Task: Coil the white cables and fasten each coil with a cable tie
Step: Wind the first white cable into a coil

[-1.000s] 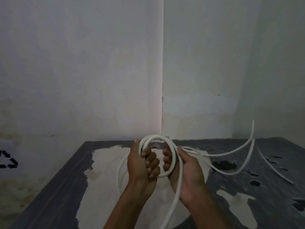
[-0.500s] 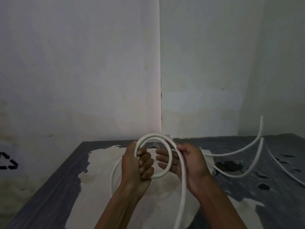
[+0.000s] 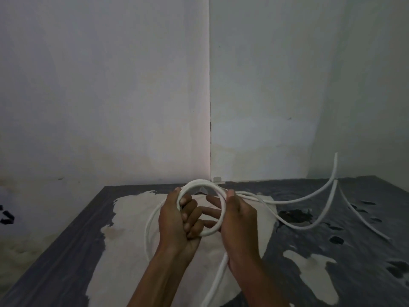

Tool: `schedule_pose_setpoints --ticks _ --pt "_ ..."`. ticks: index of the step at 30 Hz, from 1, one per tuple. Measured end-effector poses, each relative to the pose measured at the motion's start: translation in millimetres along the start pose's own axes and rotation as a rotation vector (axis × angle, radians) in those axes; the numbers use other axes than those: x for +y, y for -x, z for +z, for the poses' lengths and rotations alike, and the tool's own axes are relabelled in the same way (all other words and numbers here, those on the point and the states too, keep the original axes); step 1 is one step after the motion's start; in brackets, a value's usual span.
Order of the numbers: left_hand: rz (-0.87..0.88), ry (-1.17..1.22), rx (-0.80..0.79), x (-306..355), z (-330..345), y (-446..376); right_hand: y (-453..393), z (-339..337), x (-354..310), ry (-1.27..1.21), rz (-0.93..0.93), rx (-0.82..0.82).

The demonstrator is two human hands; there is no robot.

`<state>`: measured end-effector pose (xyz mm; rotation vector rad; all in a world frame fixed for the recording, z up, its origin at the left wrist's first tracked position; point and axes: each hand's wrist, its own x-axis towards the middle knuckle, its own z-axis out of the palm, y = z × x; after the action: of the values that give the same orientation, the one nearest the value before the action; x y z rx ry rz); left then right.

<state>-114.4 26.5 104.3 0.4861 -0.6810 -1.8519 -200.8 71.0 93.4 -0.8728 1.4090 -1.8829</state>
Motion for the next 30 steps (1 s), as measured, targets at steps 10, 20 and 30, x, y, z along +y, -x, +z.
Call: schedule_pose_setpoints --ticks 10,20,30 --pt "-0.156 0.042 -0.083 12 0 25 2 -16 -37 -0.39 0.423 -0.322" --pt "0.004 0.02 0.008 -18 11 46 27 -19 -28 -0.659 0.489 -0.167" --pt "-0.043 -0.037 0.026 -31 18 47 15 -32 -28 -0.667 0.525 -0.084"
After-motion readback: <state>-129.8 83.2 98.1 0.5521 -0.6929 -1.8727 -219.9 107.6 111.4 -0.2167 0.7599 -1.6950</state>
